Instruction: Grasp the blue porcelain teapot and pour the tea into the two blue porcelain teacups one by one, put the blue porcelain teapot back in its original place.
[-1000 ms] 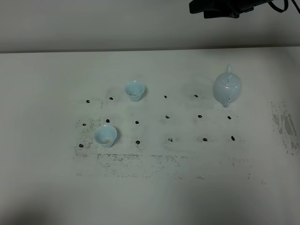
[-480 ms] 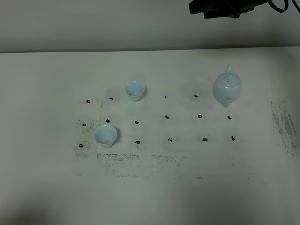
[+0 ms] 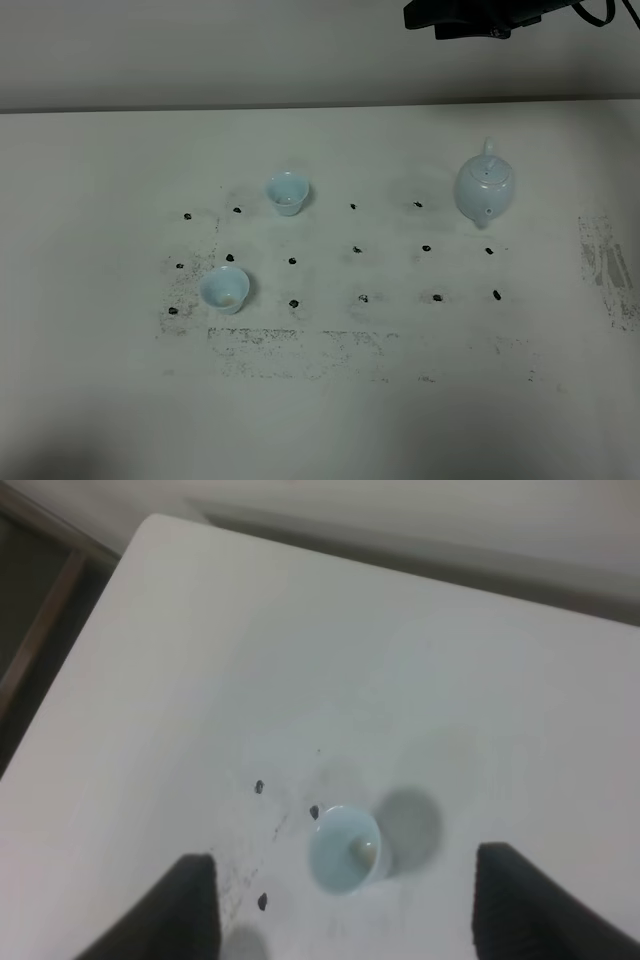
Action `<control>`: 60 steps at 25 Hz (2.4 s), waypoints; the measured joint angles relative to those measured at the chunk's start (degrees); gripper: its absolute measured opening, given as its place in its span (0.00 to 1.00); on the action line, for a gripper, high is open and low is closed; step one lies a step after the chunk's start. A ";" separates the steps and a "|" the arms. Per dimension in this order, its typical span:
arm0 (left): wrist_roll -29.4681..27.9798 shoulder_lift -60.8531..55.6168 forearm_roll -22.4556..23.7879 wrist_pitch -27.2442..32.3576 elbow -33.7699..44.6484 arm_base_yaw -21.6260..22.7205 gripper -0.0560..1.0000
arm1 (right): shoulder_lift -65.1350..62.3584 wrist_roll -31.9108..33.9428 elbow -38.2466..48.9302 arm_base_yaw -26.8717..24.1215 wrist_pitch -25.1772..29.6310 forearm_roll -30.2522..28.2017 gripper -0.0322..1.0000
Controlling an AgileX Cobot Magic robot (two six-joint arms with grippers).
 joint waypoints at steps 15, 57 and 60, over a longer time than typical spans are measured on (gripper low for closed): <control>0.00 0.00 0.00 0.00 0.00 -0.24 0.59 | -6.34 -1.73 -7.01 4.99 0.00 -10.97 0.58; 0.00 0.00 0.00 0.00 0.00 -0.24 0.59 | 13.12 15.03 -10.14 18.11 -1.87 -72.22 0.58; 0.00 0.00 0.00 0.00 0.00 -0.24 0.59 | 13.58 15.39 -10.14 17.78 -1.87 -73.87 0.58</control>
